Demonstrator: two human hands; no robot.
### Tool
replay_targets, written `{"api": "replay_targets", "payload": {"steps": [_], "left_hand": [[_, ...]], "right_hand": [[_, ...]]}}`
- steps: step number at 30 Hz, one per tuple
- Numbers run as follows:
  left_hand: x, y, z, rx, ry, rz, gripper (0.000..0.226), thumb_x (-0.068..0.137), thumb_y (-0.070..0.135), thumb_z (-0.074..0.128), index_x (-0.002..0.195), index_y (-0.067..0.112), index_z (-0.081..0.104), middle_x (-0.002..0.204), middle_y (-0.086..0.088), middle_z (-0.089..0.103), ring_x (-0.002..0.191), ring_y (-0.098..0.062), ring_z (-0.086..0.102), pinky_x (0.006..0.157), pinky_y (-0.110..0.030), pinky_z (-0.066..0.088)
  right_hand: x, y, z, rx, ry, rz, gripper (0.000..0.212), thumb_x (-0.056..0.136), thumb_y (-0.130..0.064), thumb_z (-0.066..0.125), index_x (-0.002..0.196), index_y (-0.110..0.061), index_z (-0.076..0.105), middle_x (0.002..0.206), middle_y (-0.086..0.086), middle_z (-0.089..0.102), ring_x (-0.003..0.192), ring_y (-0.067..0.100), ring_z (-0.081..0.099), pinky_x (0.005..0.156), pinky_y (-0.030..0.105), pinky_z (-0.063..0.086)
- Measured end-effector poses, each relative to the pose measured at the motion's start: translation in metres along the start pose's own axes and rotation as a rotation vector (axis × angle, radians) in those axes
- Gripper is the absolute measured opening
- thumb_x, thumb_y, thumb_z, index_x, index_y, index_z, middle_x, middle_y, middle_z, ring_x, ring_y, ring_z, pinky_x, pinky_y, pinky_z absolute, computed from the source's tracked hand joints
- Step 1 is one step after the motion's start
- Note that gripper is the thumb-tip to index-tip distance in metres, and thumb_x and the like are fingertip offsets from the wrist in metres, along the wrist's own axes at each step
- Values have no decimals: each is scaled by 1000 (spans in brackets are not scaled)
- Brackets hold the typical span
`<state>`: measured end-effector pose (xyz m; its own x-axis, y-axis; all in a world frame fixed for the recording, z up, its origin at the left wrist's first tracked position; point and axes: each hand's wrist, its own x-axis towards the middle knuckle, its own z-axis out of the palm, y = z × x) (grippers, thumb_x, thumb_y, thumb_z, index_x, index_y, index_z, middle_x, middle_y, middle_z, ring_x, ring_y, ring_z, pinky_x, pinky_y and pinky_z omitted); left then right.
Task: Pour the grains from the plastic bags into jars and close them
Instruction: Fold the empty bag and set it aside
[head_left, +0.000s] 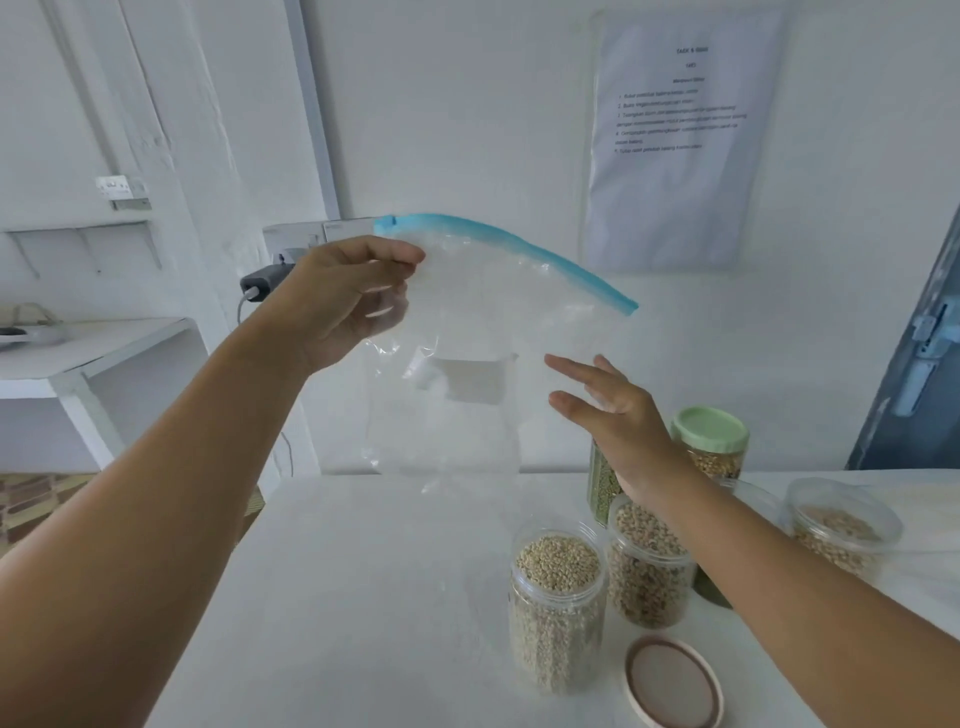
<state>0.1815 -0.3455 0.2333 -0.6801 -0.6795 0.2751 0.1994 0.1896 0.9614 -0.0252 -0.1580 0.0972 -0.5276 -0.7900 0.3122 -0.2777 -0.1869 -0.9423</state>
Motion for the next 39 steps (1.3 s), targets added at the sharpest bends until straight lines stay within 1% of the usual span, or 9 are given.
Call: {"api": "replay_targets", "payload": {"steps": [3,7,10,14,19,23,27,33,39], "left_hand": [[-6,8,-1,-119,22,-72,28,97,-4,62,86,18,77,76,3,65,63,-13,59,82,-28,58],[-10,8,-13,-175,89,-60,28,96,-2,64,85,18,78,77,3,67,68,-11,60,81,-26,57],[-14,3,-32,-88,127,18,23,96,7,67,90,24,81,100,3,74,94,-15,68,97,-32,53],[-28,-6,-55,-2,23,35,24,93,22,69,112,29,80,132,-7,71,130,-29,63,113,-41,42],[-38,-17,-53,167,-126,-4,61,63,45,94,119,25,80,132,-11,71,98,-14,59,91,-30,40],[-30,-16,-26,124,-60,15,22,87,19,75,107,24,83,114,-11,78,77,-12,48,71,-20,42],[-21,-15,16,17,-45,8,20,99,6,64,111,15,78,108,-13,78,61,-10,42,57,-13,38],[-15,1,96,-145,-105,-10,23,100,11,65,122,11,71,108,-8,78,50,-5,41,53,-13,42],[-33,-37,210,-11,-151,-72,37,90,14,77,126,12,70,117,-9,77,56,-9,39,55,-15,37]], "right_hand": [[14,-15,4,104,-81,10,43,86,-32,79,122,-53,71,171,-3,17,157,11,19,126,42,21],[31,-25,8,163,-102,1,31,94,-18,73,121,-34,76,134,-6,69,122,15,67,116,43,43],[39,-35,13,226,-16,-45,27,102,-7,62,121,-21,75,114,2,77,91,20,75,95,39,60],[49,-54,16,246,59,-92,31,104,-6,57,115,-25,78,111,-3,77,80,11,66,79,25,55],[54,-77,12,226,72,-80,30,103,-6,58,108,-26,80,109,-2,78,73,10,62,74,25,51],[50,-87,-5,149,114,-39,27,100,-8,61,107,-25,80,106,-3,79,69,9,60,71,23,50],[34,-98,-41,126,209,-13,24,98,-5,64,107,-20,80,104,2,80,65,14,61,61,21,52],[6,-124,-127,149,249,41,15,94,-19,74,108,-16,79,104,3,79,56,12,60,54,18,51],[-37,-60,-231,102,297,98,22,86,-22,84,107,-26,81,91,-3,69,60,5,54,58,15,48]]}}
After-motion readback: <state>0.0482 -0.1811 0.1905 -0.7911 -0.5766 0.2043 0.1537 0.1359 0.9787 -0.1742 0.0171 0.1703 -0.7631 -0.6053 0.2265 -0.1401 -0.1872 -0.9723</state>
